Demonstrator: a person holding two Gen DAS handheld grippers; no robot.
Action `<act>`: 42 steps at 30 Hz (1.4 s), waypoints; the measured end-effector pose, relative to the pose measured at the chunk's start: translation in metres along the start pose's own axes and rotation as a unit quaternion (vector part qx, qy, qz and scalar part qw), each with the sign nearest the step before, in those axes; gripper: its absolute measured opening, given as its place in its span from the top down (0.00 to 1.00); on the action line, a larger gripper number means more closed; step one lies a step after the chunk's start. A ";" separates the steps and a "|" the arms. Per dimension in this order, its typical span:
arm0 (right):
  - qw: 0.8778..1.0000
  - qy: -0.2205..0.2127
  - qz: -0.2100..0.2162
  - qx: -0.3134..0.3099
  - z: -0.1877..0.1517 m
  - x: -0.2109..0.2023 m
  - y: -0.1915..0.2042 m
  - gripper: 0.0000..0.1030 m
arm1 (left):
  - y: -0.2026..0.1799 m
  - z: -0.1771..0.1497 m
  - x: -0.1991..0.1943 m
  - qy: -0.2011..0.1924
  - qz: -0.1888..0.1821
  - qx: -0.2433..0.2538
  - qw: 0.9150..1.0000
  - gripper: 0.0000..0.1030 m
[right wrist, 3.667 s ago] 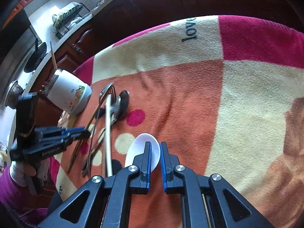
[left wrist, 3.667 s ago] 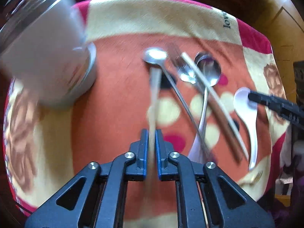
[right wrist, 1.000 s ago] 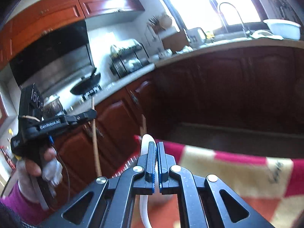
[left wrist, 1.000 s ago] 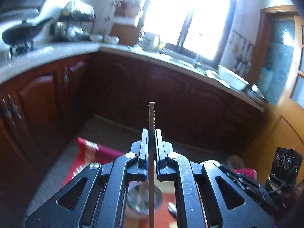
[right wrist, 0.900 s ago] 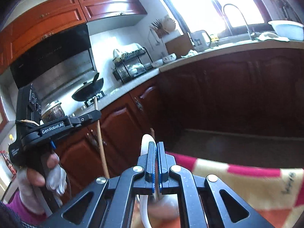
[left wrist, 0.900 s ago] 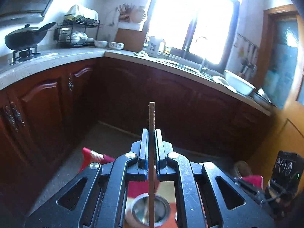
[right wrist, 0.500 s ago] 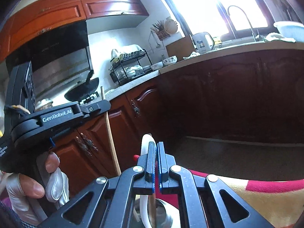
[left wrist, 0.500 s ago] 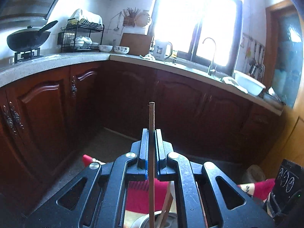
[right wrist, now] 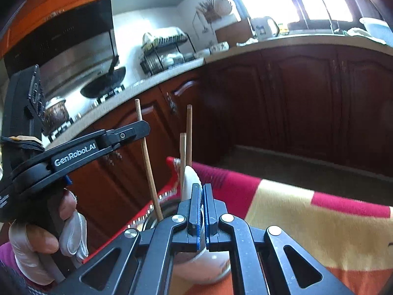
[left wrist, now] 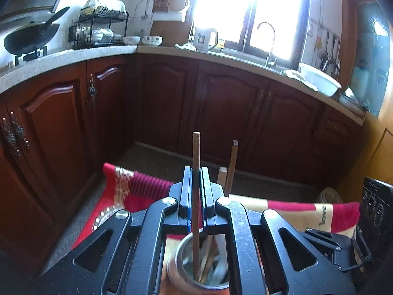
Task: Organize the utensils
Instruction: 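Open both tools to release chopstick and spoon into the canister, then move both open tools back over the remaining utensils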
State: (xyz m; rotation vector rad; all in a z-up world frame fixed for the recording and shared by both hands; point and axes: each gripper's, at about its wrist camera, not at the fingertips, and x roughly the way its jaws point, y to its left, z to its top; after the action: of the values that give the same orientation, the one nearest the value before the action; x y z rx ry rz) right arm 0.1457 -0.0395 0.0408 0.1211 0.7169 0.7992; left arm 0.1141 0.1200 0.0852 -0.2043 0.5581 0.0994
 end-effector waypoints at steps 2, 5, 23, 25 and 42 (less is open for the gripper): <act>1.000 0.020 -0.001 0.005 -0.003 0.004 -0.001 0.98 | -0.001 -0.003 -0.002 -0.002 0.002 0.002 1.000 0.96; 0.999 0.041 0.003 0.018 -0.008 0.006 -0.003 0.97 | 0.000 -0.003 -0.008 0.008 -0.002 -0.007 1.000 0.96; 0.998 0.041 -0.041 0.004 -0.018 -0.053 0.004 0.64 | 0.007 -0.013 -0.051 0.032 -0.014 -0.031 0.999 0.45; 0.997 0.046 -0.055 -0.004 -0.022 -0.060 0.005 0.60 | 0.003 -0.020 -0.053 0.042 -0.016 -0.030 0.999 0.45; 0.985 0.100 -0.140 0.004 -0.069 -0.131 -0.035 0.57 | -0.054 -0.088 -0.057 0.130 -0.060 0.002 0.990 0.45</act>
State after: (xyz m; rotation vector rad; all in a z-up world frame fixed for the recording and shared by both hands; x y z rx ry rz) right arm 0.0610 -0.1652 0.0465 -0.0530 0.9057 0.5433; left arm 0.0288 0.0458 0.0520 -0.2486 0.8041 -0.0461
